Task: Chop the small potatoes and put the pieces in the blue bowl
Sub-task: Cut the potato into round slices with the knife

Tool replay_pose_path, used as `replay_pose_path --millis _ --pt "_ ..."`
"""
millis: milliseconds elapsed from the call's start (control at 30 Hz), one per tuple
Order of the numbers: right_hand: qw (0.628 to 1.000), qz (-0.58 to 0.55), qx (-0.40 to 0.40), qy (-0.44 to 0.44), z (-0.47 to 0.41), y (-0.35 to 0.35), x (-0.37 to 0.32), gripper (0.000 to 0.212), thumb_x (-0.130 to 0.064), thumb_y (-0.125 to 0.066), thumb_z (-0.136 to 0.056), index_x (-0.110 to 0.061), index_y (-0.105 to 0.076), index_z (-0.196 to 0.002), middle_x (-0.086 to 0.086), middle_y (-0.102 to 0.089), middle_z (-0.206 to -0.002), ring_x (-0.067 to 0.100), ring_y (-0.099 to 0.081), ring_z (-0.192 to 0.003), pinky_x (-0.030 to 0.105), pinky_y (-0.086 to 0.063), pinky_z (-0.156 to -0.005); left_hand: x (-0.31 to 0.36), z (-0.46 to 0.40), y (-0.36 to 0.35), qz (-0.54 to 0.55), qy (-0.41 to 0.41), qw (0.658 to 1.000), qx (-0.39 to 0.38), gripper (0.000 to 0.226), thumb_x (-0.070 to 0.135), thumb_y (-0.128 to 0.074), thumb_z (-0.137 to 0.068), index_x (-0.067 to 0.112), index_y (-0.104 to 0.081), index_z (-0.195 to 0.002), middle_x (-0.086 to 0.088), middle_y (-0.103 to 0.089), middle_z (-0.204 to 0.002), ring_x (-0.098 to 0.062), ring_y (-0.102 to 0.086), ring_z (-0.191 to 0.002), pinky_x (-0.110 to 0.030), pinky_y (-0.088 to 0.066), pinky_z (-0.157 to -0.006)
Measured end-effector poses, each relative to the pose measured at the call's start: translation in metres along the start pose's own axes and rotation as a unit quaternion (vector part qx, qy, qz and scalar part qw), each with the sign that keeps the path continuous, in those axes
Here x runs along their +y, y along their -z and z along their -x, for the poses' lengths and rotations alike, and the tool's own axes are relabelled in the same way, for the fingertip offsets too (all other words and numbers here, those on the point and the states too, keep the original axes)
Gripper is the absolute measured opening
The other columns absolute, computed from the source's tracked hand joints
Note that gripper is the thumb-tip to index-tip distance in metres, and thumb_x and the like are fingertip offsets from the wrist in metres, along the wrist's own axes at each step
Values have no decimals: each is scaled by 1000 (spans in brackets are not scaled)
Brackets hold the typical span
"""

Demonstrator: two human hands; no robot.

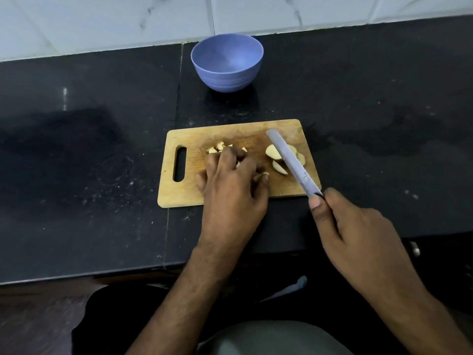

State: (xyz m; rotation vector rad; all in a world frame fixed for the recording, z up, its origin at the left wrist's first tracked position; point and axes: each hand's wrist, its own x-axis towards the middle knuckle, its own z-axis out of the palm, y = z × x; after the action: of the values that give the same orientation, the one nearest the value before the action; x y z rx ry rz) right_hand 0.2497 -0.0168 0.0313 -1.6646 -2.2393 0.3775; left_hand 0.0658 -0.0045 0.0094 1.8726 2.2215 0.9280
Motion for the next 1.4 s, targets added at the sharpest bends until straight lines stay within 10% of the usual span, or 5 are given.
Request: replay_pose_path --millis 233,567,1133,1400 --pt "1000 4 5 -3 0 -2 2 32 -44 -35 -101 -29 -40 -75 -4 -42 -43 9 -44 -34 18 -30 -37 -6 -5 0 -1 45 997 58 14 29 -67 -92 25 -68 -105 5 -55 -111 -17 -42 -110 -38 -27 -90" --pt "1000 -7 16 -9 0 -3 4 33 -44 -34 -102 -28 -40 -74 -4 -44 -44 11 -46 -36 16 -28 -36 14 -9 -10 -62 -146 987 -40 20 24 -55 -99 24 -68 -114 6 -58 -114 -18 -47 -110 -33 -23 -83" --pt "999 32 -13 16 3 -1 2 29 -46 -30 -101 -30 -40 -80 -6 -42 -44 8 -42 -34 15 -25 -39 5 -1 -2 -39 -76 996 4 9 34 -70 -90 25 -68 -91 9 -61 -94 -17 -51 -95 -35 -28 -79" --pt "998 8 -62 -7 28 1 -6 31 -56 -22 -96 -33 -36 -81 -8 -46 -50 6 -49 -40 16 -30 -41 -7 12 4 71 -55 996 -24 24 14 -67 -93 25 -71 -115 10 -67 -104 -16 -59 -98 -47 -45 -86"
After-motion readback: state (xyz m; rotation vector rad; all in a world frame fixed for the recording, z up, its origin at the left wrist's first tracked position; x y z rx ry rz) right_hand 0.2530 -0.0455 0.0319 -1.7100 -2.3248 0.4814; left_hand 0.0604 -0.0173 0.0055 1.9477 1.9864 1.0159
